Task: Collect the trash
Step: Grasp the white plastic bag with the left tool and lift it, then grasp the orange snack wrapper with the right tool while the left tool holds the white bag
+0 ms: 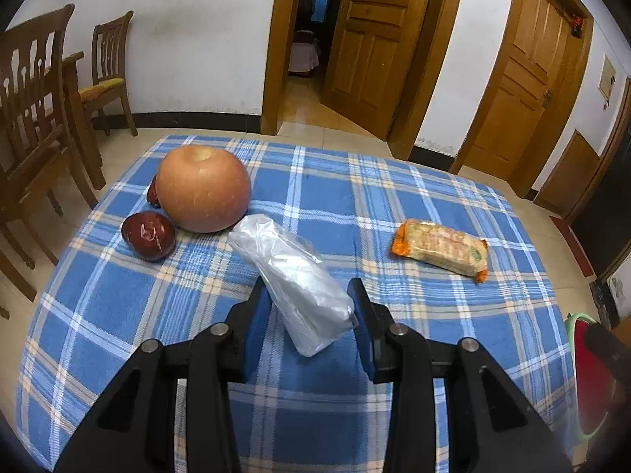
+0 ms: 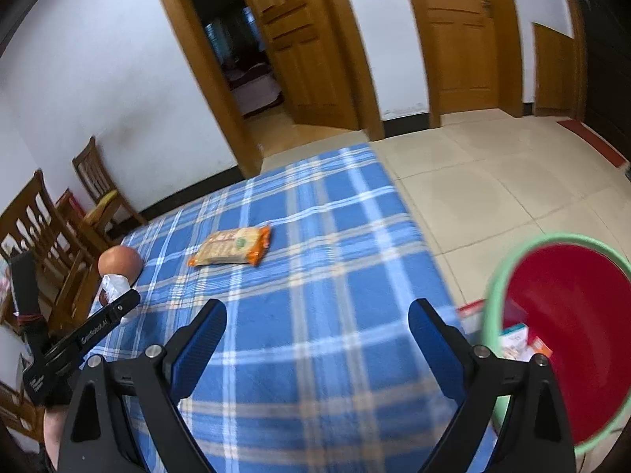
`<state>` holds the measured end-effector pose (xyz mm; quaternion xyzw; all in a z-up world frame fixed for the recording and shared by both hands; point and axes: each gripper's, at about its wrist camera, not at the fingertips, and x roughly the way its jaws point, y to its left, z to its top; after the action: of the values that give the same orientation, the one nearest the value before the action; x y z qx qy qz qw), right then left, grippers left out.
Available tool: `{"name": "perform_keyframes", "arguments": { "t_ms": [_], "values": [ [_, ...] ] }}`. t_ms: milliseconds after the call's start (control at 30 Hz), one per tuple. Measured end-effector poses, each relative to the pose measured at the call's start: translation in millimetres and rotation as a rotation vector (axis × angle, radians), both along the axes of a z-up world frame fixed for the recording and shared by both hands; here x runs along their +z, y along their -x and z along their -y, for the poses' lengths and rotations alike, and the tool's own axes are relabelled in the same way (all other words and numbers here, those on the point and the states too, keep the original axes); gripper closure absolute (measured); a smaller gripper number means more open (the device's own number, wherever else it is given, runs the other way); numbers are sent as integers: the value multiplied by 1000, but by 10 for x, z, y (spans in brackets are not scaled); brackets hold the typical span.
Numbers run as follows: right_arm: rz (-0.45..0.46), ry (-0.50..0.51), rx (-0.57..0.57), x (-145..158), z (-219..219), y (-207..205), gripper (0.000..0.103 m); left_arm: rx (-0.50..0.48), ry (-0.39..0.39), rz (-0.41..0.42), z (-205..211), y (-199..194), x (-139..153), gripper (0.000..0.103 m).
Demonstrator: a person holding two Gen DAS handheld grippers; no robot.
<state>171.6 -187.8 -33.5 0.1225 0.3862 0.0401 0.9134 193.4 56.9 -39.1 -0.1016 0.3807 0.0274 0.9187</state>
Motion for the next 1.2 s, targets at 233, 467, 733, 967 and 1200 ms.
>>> {"name": "perform_keyframes", "arguments": {
  "t_ms": [233,467,733,967,1200],
  "values": [
    [-29,1,70,-174,-256,-455,8,20,10,7,-80,32,-33,63],
    [-44,-7,86,-258,-434,-916,8,36,22,4,-130,36,-59,63],
    [-47,-66,87,-290,-467,-1334,8,36,24,2,-156,36,-74,63],
    [-79,-40,170,-383,-586,-1575,8,40,28,2,-173,36,-69,63],
    [-87,-52,251,-414,-673,-1385,8,34,27,8,-155,46,-51,63]
  ]
}}
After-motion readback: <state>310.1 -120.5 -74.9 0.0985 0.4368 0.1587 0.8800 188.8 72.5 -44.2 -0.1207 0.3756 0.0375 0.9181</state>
